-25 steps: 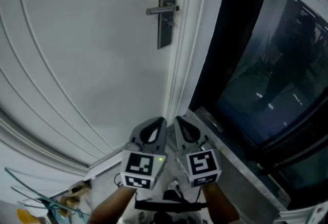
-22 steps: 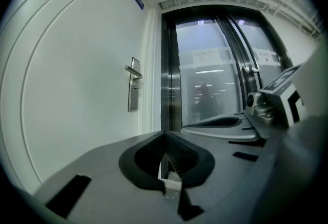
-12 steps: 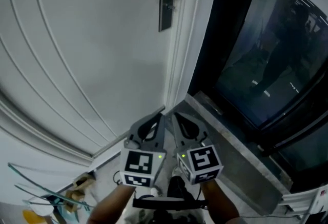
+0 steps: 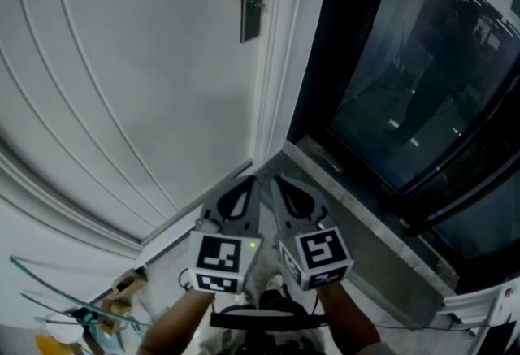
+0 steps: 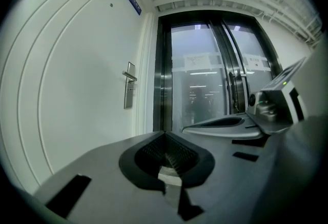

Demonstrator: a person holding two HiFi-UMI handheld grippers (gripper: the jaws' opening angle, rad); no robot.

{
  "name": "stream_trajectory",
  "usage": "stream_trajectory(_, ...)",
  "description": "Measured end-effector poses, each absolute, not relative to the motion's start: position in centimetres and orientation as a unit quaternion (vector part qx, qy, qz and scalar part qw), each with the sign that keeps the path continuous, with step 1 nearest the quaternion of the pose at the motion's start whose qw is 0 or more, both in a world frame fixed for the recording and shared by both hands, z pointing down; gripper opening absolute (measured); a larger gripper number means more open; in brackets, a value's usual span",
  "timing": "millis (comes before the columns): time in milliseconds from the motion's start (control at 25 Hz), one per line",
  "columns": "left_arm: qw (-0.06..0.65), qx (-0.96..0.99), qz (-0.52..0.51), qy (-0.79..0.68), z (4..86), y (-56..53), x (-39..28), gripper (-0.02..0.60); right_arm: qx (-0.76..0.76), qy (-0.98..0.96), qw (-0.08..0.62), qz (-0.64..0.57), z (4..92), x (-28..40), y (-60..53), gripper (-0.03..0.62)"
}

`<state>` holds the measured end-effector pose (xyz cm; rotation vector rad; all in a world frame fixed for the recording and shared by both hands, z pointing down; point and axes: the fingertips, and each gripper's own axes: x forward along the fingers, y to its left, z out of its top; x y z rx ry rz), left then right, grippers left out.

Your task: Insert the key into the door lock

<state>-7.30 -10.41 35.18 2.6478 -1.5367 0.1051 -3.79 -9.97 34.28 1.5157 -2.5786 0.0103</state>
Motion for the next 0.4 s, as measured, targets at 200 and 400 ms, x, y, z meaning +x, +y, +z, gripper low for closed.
stream_trajectory(200, 0.040, 0.865, 0.019, -0.501, 35.2, -10.1, -6.6, 0.012, 0.506, -0.859, 0.068, 0.013, 34.1, -3.5, -9.4, 0.008)
stream_trajectory(400, 0.050, 0.866, 0.011, -0.498, 35.1, -10.0, -6.0, 0.012, 0.509, -0.856, 0.085, -0.001, 34.9, -2.3, -9.5, 0.008)
